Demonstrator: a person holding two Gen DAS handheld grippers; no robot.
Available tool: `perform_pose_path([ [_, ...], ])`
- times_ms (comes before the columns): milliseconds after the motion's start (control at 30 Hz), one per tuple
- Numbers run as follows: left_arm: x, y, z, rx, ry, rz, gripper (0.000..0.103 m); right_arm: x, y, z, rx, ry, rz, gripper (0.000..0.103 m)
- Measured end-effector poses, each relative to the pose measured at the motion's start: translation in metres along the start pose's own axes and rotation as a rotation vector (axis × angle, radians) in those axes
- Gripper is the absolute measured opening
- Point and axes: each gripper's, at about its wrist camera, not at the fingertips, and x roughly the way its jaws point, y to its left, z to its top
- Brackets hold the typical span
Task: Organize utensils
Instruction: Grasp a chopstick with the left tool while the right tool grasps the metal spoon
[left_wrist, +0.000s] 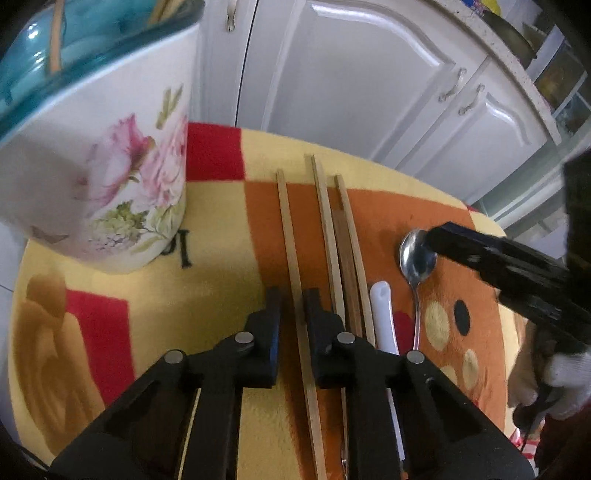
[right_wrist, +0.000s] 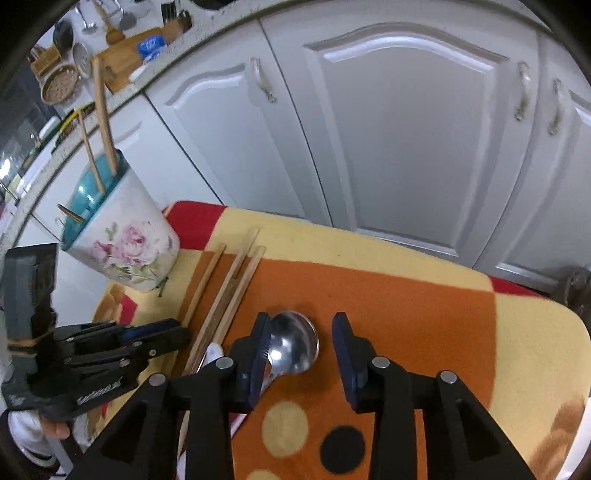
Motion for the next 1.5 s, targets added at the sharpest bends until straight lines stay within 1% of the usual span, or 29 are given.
perform_pose_path([
  [33,0.000,0.001,-0.001,0.002,0.001,-0.005,0.005,0.007,-0.001,0.001,0.004,0.015,0.005,0.021],
  [67,-0.002,0.001,-0.004,0.002,0.003,-0.010,0.005,0.014,-0.002,0.001,0.012,0.032,0.007,0.013],
  [100,-0.004,0.002,-0.007,0.006,0.005,-0.012,0.005,0.017,-0.002,0.000,0.017,0.040,0.017,0.011],
  [167,-0.009,0.006,-0.015,0.013,0.007,-0.018,0.005,0.013,0.000,-0.003,0.009,0.032,0.037,0.004],
  [233,-0.015,0.011,-0.026,0.009,0.017,-0.035,0.004,0.005,0.004,-0.008,-0.022,0.030,0.043,0.003],
  [300,-0.022,0.014,-0.038,0.019,0.024,-0.037,0.004,-0.005,0.004,-0.015,-0.050,0.034,0.023,0.003],
  [433,-0.032,0.016,-0.051,0.034,0.028,-0.038,0.004,-0.015,-0.011,-0.027,-0.023,0.052,0.022,0.003],
  [467,-0.033,0.016,-0.049,0.034,0.026,-0.034,0.004,-0.016,-0.016,-0.029,-0.005,0.055,0.025,0.003],
  [500,-0.032,0.016,-0.047,0.033,0.025,-0.029,0.007,-0.016,-0.021,-0.031,0.016,0.059,0.032,0.003],
  [633,-0.021,0.014,-0.026,0.019,0.018,0.016,0.022,-0.014,-0.030,-0.035,0.057,0.057,0.040,0.005],
  [700,-0.014,0.010,-0.016,0.034,0.011,0.050,0.022,-0.013,-0.029,-0.035,0.049,0.056,0.038,0.006],
  [800,-0.005,0.003,-0.005,0.066,0.006,0.070,0.024,-0.011,-0.030,-0.034,0.055,0.047,0.048,0.007],
  [867,-0.001,0.000,-0.001,0.084,-0.003,0.086,0.023,-0.012,-0.029,-0.034,0.053,0.040,0.047,0.006],
  [900,-0.001,0.001,0.001,0.086,-0.004,0.083,0.020,-0.014,-0.027,-0.033,0.046,0.036,0.038,0.005],
  [933,0.000,0.001,0.002,0.088,-0.003,0.077,0.004,-0.016,-0.024,-0.032,0.038,0.029,0.032,0.003],
  [1033,-0.006,0.013,0.002,0.052,0.001,0.011,0.004,-0.029,-0.015,-0.026,0.015,-0.001,0.026,0.002],
  [1067,-0.014,0.017,0.001,0.040,-0.010,-0.007,0.004,-0.036,-0.011,-0.023,0.006,-0.017,0.029,0.002],
  [1200,-0.052,0.031,-0.005,0.029,-0.087,-0.049,0.004,-0.062,0.004,-0.011,-0.044,-0.073,0.019,0.002],
  [1300,-0.081,0.040,-0.011,0.013,-0.134,-0.076,0.004,-0.064,0.008,-0.007,-0.066,-0.068,-0.009,0.002],
  [1333,-0.090,0.041,-0.013,0.010,-0.150,-0.086,0.004,-0.060,0.006,-0.006,-0.063,-0.057,-0.024,0.003],
  [1400,-0.107,0.045,-0.017,0.007,-0.180,-0.098,0.004,-0.049,0.001,-0.011,-0.063,-0.030,-0.035,0.026],
  [1433,-0.113,0.043,-0.017,0.008,-0.192,-0.104,0.004,-0.045,-0.001,-0.013,-0.064,-0.018,-0.054,0.040],
  [1500,-0.128,0.046,-0.022,0.007,-0.220,-0.109,0.004,-0.033,-0.006,-0.019,-0.077,0.011,-0.064,0.040],
])
